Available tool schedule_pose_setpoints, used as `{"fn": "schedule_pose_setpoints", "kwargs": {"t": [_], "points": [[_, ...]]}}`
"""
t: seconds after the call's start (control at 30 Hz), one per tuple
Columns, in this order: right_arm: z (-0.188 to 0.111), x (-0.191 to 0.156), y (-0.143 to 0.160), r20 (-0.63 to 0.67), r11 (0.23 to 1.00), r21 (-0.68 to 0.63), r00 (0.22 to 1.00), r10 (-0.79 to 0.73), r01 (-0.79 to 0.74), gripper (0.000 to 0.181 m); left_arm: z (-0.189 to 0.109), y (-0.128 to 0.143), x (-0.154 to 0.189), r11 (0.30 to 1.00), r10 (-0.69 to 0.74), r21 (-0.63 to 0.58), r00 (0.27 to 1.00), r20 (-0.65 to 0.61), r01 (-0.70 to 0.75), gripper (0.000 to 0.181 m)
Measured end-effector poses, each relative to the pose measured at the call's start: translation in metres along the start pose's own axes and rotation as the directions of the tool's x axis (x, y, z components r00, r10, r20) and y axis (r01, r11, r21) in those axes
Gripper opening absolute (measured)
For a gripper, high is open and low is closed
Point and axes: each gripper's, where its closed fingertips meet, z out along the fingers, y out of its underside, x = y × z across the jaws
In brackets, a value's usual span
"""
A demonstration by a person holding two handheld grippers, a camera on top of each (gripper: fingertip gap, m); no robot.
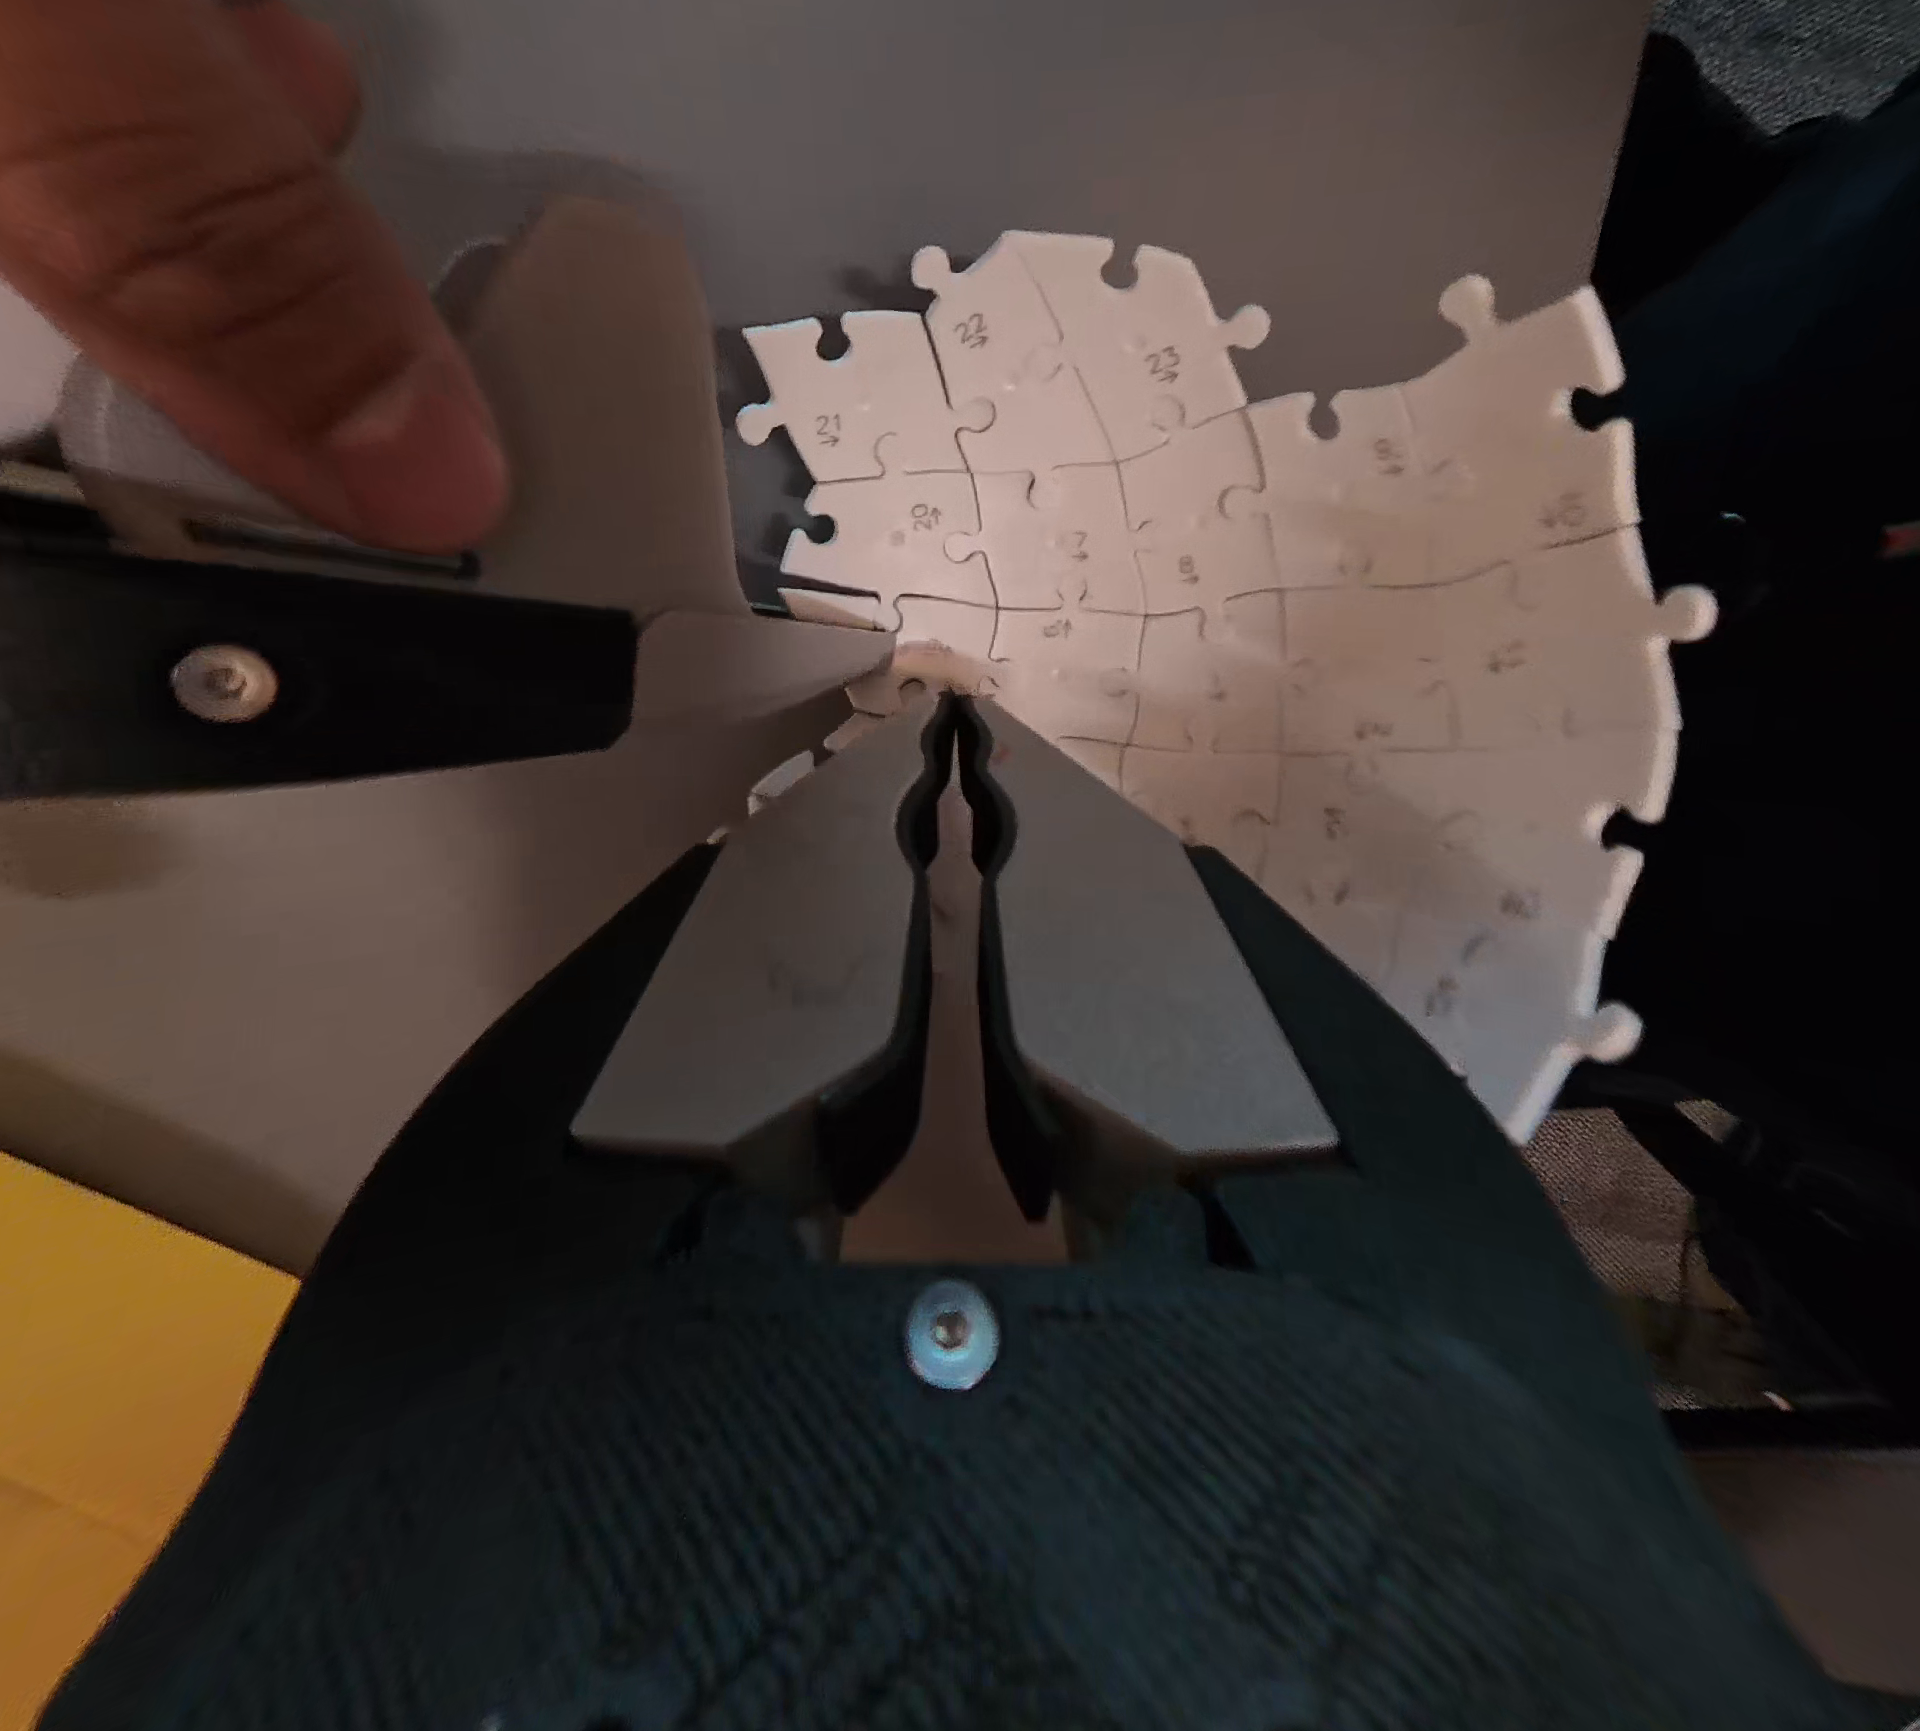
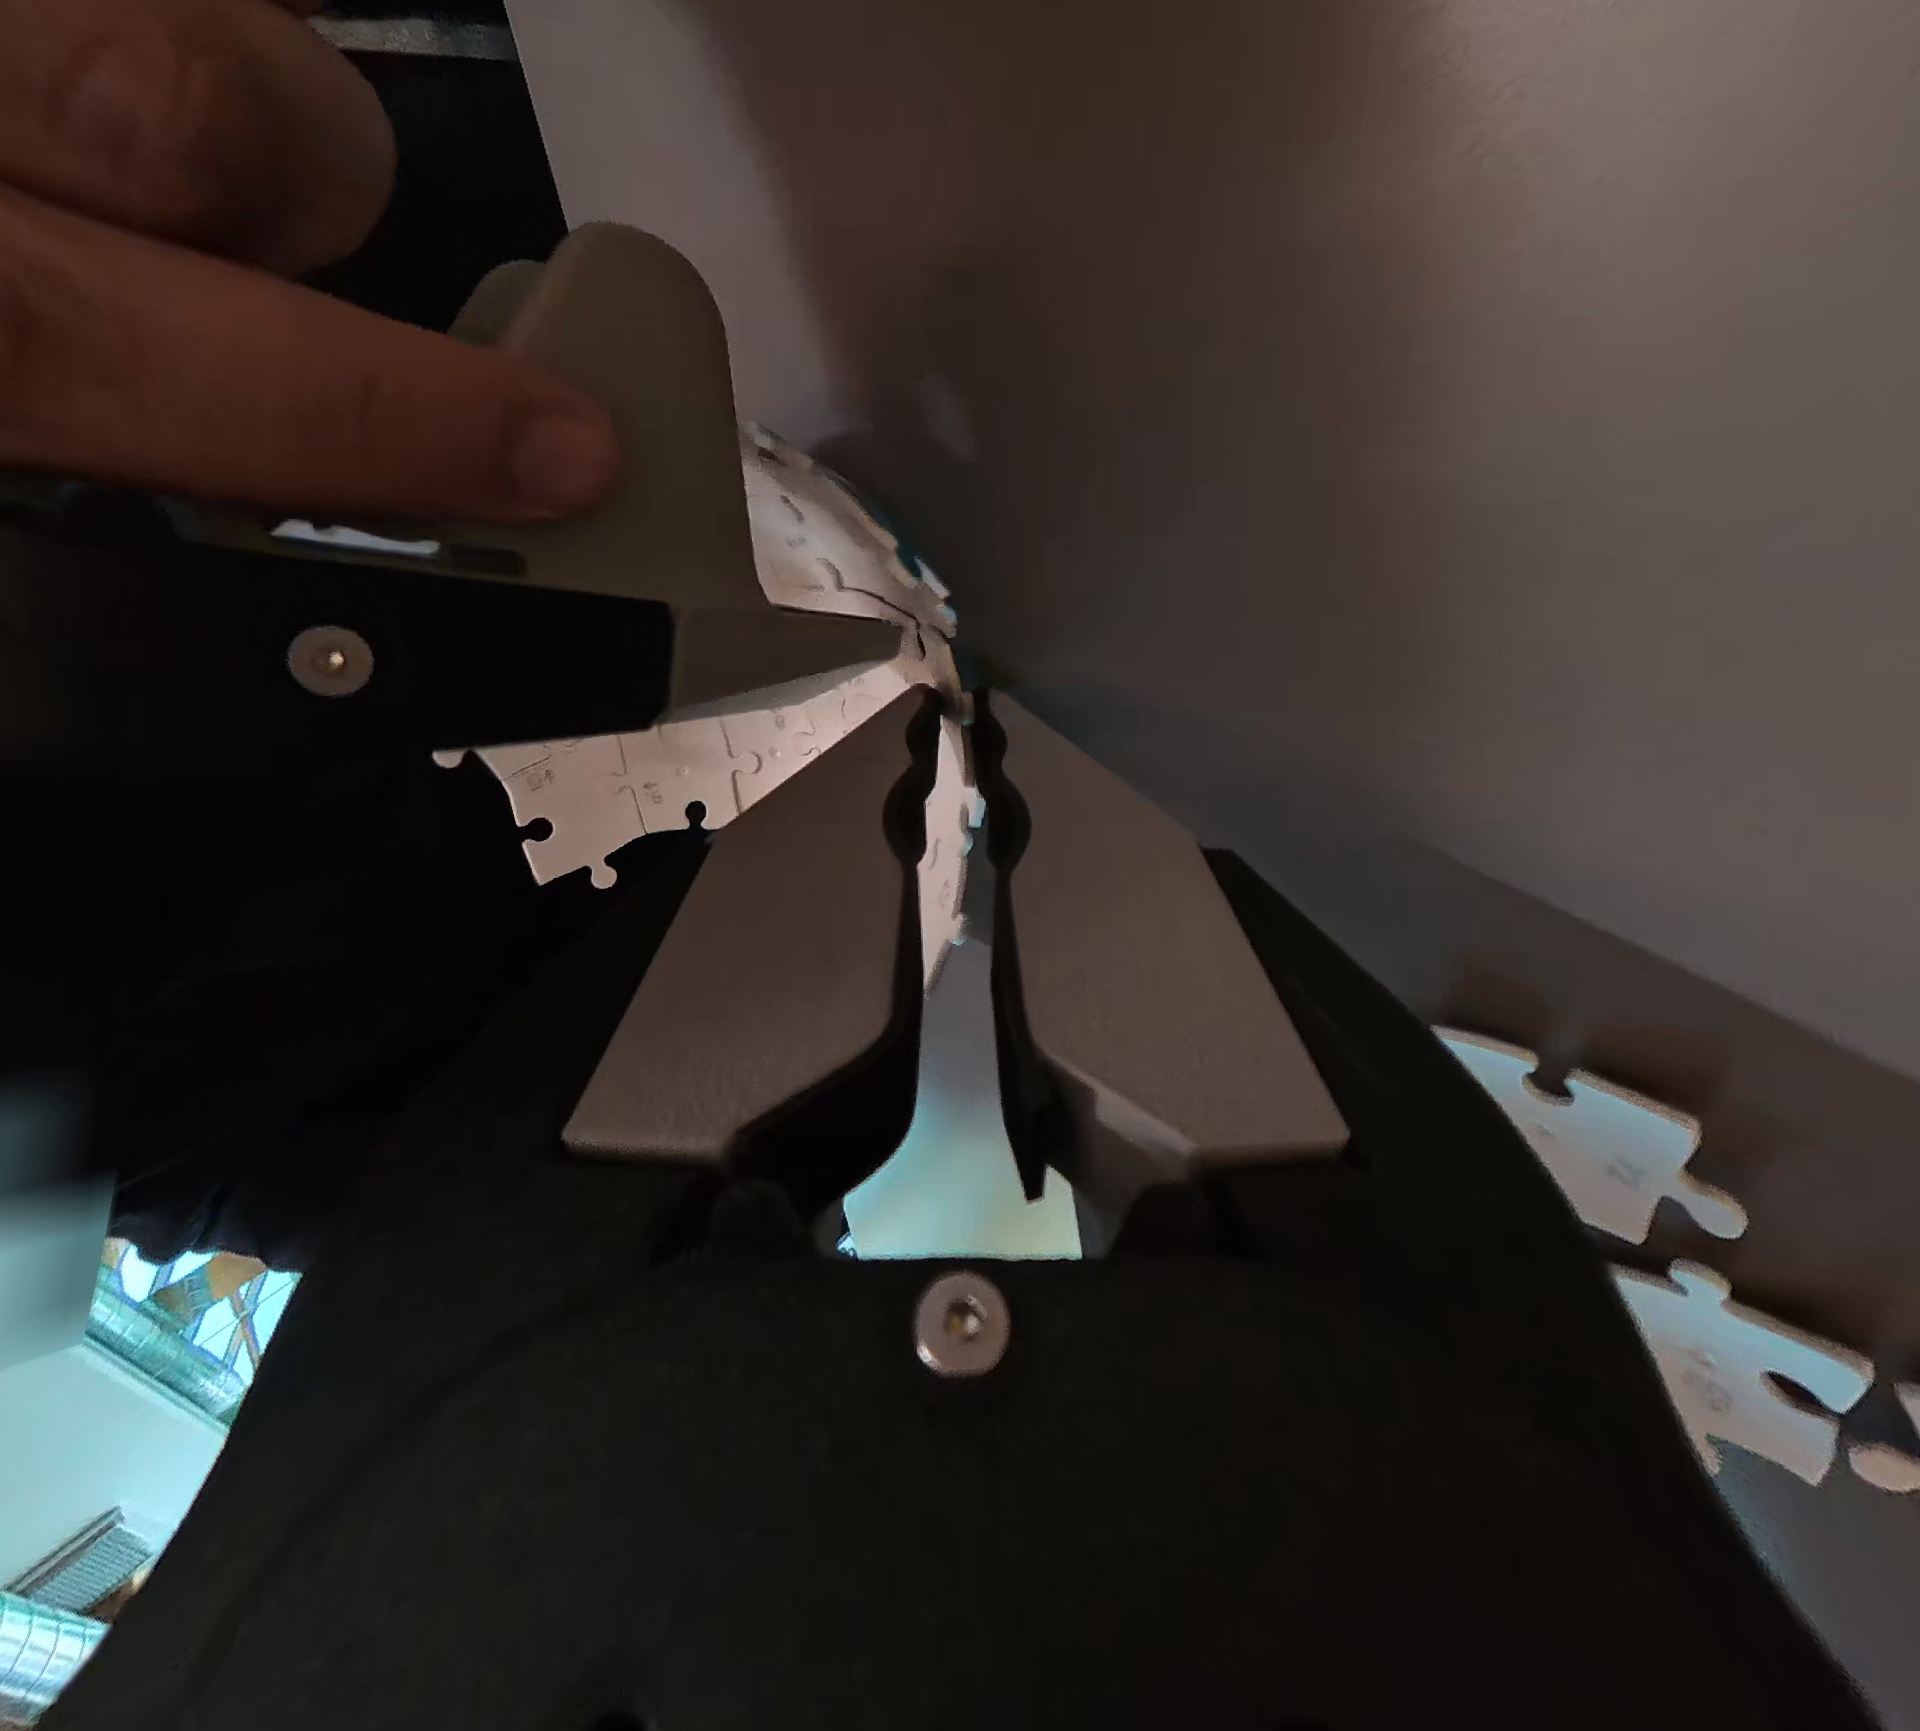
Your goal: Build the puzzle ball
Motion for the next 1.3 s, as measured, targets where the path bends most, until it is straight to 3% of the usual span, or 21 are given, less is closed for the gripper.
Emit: {"fn": "schedule_pose_setpoints", "kwargs": {"t": [0.47, 0.7, 0.77, 0.83, 1.1, 1.3], "points": [[-0.004, 0.003, -0.006, -0.096, 0.996, 0.043, 0.993, -0.071, 0.075, 0.006, 0.001, 0.004, 0.000, 0.998, -0.004, -0.064, 1.000, -0.021, 0.003, 0.000], [-0.018, 0.006, -0.011, -0.191, 0.969, 0.195, 0.975, -0.114, 0.152, 0.003, 0.001, 0.003, 0.001, 0.998, -0.016, -0.056, 0.999, -0.039, 0.014, 0.000], [-0.031, 0.005, -0.018, -0.234, 0.936, 0.298, 0.965, -0.118, 0.187, 0.000, 0.001, 0.003, 0.001, 0.998, -0.008, -0.064, 0.999, -0.031, 0.006, 0.000], [-0.039, -0.008, -0.019, -0.198, 0.899, 0.390, 0.971, -0.132, 0.202, 0.000, 0.002, 0.003, 0.001, 0.997, 0.004, -0.077, 1.000, -0.023, -0.005, 0.000], [0.001, -0.007, 0.001, -0.131, 0.936, 0.335, 0.989, -0.066, 0.107, 0.000, 0.003, 0.000, 0.000, 0.997, 0.013, -0.070, 1.000, -0.023, -0.014, 0.000], [0.002, -0.005, 0.003, -0.111, 0.934, 0.351, 0.993, -0.034, 0.071, 0.000, 0.003, -0.001, -0.003, 0.996, 0.015, -0.088, 1.000, -0.015, -0.016, 0.000]]}}
